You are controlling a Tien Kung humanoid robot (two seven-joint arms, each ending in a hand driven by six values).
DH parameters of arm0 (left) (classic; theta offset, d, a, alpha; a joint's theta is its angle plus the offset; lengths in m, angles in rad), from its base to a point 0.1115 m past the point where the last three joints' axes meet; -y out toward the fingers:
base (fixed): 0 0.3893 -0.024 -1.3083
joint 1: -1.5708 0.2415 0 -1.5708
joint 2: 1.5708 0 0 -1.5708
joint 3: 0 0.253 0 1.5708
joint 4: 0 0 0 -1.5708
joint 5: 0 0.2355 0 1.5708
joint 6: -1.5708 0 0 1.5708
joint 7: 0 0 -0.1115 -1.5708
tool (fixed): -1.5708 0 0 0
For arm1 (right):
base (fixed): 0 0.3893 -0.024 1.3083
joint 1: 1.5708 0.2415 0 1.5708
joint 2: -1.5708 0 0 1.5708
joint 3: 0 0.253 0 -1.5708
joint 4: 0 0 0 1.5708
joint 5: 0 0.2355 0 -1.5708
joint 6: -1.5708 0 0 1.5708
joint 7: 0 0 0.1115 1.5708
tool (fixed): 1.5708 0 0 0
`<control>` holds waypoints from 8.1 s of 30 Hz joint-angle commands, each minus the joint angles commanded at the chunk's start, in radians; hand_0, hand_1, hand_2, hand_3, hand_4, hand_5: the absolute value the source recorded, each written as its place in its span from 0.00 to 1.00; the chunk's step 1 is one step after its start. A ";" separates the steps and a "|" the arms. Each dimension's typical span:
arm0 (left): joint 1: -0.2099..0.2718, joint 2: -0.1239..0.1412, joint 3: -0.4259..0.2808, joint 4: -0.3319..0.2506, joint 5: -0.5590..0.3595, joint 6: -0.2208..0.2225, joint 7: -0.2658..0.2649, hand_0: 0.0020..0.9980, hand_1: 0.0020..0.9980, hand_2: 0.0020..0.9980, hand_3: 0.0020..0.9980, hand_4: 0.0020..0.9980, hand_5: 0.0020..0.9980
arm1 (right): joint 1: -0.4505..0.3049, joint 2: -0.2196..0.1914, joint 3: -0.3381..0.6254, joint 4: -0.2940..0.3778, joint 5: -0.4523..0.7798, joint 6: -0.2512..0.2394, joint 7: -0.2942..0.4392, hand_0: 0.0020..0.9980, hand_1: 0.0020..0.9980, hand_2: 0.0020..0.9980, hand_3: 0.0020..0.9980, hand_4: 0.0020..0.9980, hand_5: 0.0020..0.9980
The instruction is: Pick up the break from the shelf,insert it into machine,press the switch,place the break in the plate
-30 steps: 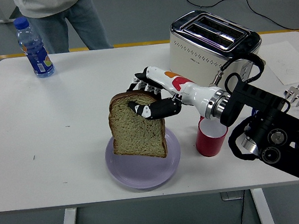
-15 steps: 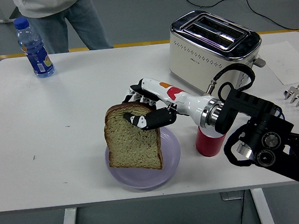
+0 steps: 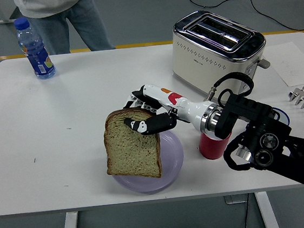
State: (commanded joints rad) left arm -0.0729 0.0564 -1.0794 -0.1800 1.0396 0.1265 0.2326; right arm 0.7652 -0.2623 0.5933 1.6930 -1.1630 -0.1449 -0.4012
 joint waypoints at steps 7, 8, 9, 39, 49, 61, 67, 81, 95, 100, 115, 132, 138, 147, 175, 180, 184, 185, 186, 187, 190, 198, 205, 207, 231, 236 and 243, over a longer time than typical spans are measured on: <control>0.003 0.000 -0.010 0.000 0.017 -0.001 0.003 0.69 0.71 0.69 0.57 0.29 0.81 | -0.018 0.016 0.009 -0.036 0.043 -0.018 0.016 0.14 0.19 0.35 0.45 0.51 0.10; 0.003 0.000 -0.013 0.000 0.022 -0.002 0.003 0.69 0.71 0.69 0.57 0.29 0.81 | -0.021 0.021 0.010 -0.043 0.046 -0.021 0.018 0.14 0.19 0.35 0.45 0.51 0.10; 0.003 0.000 -0.014 0.000 0.024 -0.002 0.004 0.69 0.71 0.69 0.57 0.29 0.81 | -0.022 0.022 0.010 -0.045 0.047 -0.022 0.019 0.14 0.19 0.35 0.45 0.51 0.10; -0.001 0.001 -0.018 0.000 0.031 -0.004 0.002 0.69 0.71 0.69 0.57 0.29 0.82 | -0.030 0.097 -0.042 -0.182 0.114 -0.088 0.054 0.13 0.18 0.35 0.45 0.51 0.10; -0.003 0.000 -0.017 0.000 0.028 -0.004 0.002 0.69 0.71 0.69 0.57 0.29 0.82 | -0.032 0.112 -0.059 -0.224 0.129 -0.107 0.068 0.12 0.18 0.35 0.44 0.51 0.09; -0.003 -0.001 -0.018 0.000 0.029 -0.004 0.003 0.69 0.71 0.69 0.57 0.29 0.82 | -0.037 0.124 -0.078 -0.265 0.141 -0.125 0.083 0.12 0.18 0.35 0.44 0.52 0.09; -0.004 -0.001 -0.017 0.000 0.027 -0.004 0.003 0.69 0.71 0.69 0.57 0.30 0.82 | -0.039 0.126 -0.080 -0.281 0.141 -0.130 0.087 0.12 0.18 0.35 0.44 0.52 0.08; -0.004 -0.002 -0.016 0.000 0.024 -0.004 0.003 0.69 0.71 0.69 0.57 0.30 0.82 | -0.050 0.126 -0.090 -0.293 0.137 -0.131 0.089 0.12 0.18 0.35 0.44 0.52 0.07; -0.004 -0.002 -0.022 0.000 0.035 -0.004 0.006 0.69 0.71 0.70 0.57 0.29 0.82 | -0.054 0.124 -0.094 -0.299 0.122 -0.130 0.090 0.12 0.18 0.35 0.44 0.52 0.07; -0.002 -0.002 -0.026 0.000 0.043 -0.005 0.007 0.69 0.71 0.69 0.57 0.29 0.82 | -0.054 0.126 -0.099 -0.300 0.116 -0.119 0.090 0.14 0.22 0.36 0.45 0.51 0.07; -0.001 -0.002 -0.030 0.000 0.052 -0.006 0.008 0.69 0.71 0.69 0.57 0.29 0.82 | -0.048 0.136 -0.106 -0.314 0.095 -0.106 0.096 0.25 0.34 0.43 0.51 0.49 0.09; -0.004 -0.002 -0.019 0.000 0.035 -0.006 0.007 0.69 0.71 0.69 0.57 0.29 0.82 | -0.038 0.140 -0.115 -0.326 0.030 -0.039 0.104 0.30 0.38 0.47 0.52 0.50 0.13; -0.006 -0.002 -0.017 0.000 0.031 -0.005 0.006 0.69 0.71 0.69 0.57 0.29 0.82 | -0.032 0.143 -0.116 -0.333 -0.019 -0.031 0.114 0.33 0.43 0.49 0.53 0.51 0.15; -0.007 -0.002 -0.014 0.000 0.028 -0.005 0.006 0.69 0.71 0.69 0.57 0.29 0.82 | -0.030 0.146 -0.121 -0.340 -0.053 -0.032 0.118 0.42 0.51 0.54 0.57 0.55 0.18; -0.007 -0.002 -0.004 0.000 0.017 -0.004 0.005 0.69 0.71 0.69 0.57 0.29 0.82 | -0.031 0.145 -0.130 -0.351 -0.053 -0.037 0.140 0.89 0.85 0.87 0.88 0.64 0.25; -0.005 -0.003 -0.008 0.000 0.025 -0.004 0.007 0.69 0.71 0.69 0.57 0.29 0.82 | -0.033 0.144 -0.131 -0.351 -0.054 -0.048 0.150 0.89 0.85 0.87 0.88 0.64 0.25; -0.003 -0.003 -0.012 0.000 0.031 -0.005 0.008 0.69 0.71 0.69 0.57 0.29 0.82 | -0.035 0.143 -0.130 -0.349 -0.048 -0.063 0.164 0.90 0.88 0.88 0.89 0.65 0.26; -0.003 -0.003 -0.012 0.000 0.033 -0.006 0.008 0.69 0.71 0.69 0.57 0.29 0.82 | -0.036 0.142 -0.130 -0.348 -0.042 -0.074 0.175 0.90 0.88 0.88 0.89 0.65 0.26; -0.002 -0.003 -0.013 0.000 0.034 -0.006 0.008 0.69 0.71 0.69 0.57 0.29 0.82 | -0.037 0.142 -0.128 -0.346 -0.033 -0.084 0.186 0.90 0.88 0.88 0.89 0.65 0.26; -0.002 -0.003 -0.013 0.000 0.035 -0.006 0.008 0.69 0.71 0.69 0.57 0.29 0.82 | -0.037 0.141 -0.126 -0.344 -0.022 -0.096 0.202 0.91 0.88 0.90 0.89 0.68 0.29; -0.002 -0.003 -0.011 0.000 0.034 -0.006 0.007 0.69 0.71 0.69 0.57 0.29 0.82 | -0.039 0.138 -0.113 -0.336 0.025 -0.129 0.254 0.91 0.88 0.90 0.89 0.68 0.29; -0.001 -0.002 -0.009 0.000 0.032 -0.007 0.006 0.69 0.71 0.69 0.57 0.29 0.82 | -0.041 0.122 -0.064 -0.311 0.173 -0.178 0.381 0.91 0.87 0.90 0.90 0.69 0.30; 0.000 -0.002 -0.006 0.000 0.027 -0.007 0.005 0.69 0.71 0.69 0.57 0.29 0.82 | -0.040 0.101 -0.005 -0.265 0.269 -0.201 0.445 0.88 0.84 0.85 0.84 0.67 0.32; -0.001 -0.002 -0.005 0.000 0.026 -0.007 0.005 0.69 0.71 0.69 0.57 0.29 0.82 | -0.041 0.098 0.005 -0.256 0.286 -0.203 0.457 0.88 0.84 0.85 0.84 0.67 0.32; -0.002 -0.002 0.002 0.000 0.016 -0.006 0.004 0.69 0.71 0.69 0.57 0.29 0.83 | -0.086 0.046 0.159 -0.149 0.574 -0.169 0.622 0.83 0.78 0.78 0.76 0.59 0.36; -0.002 -0.003 0.001 0.000 0.018 -0.006 0.005 0.69 0.71 0.69 0.57 0.29 0.82 | -0.103 0.033 0.196 -0.142 0.586 -0.174 0.646 0.83 0.78 0.77 0.74 0.60 0.35; -0.002 -0.003 0.001 0.000 0.018 -0.007 0.005 0.69 0.71 0.69 0.57 0.29 0.82 | -0.139 0.011 0.257 -0.140 0.591 -0.187 0.675 0.83 0.78 0.77 0.74 0.58 0.36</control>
State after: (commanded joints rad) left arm -0.0752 0.0536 -1.0789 -0.1800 1.0580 0.1195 0.2371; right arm 0.6259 -0.2517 0.8499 1.5529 -0.5722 -0.3319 0.2740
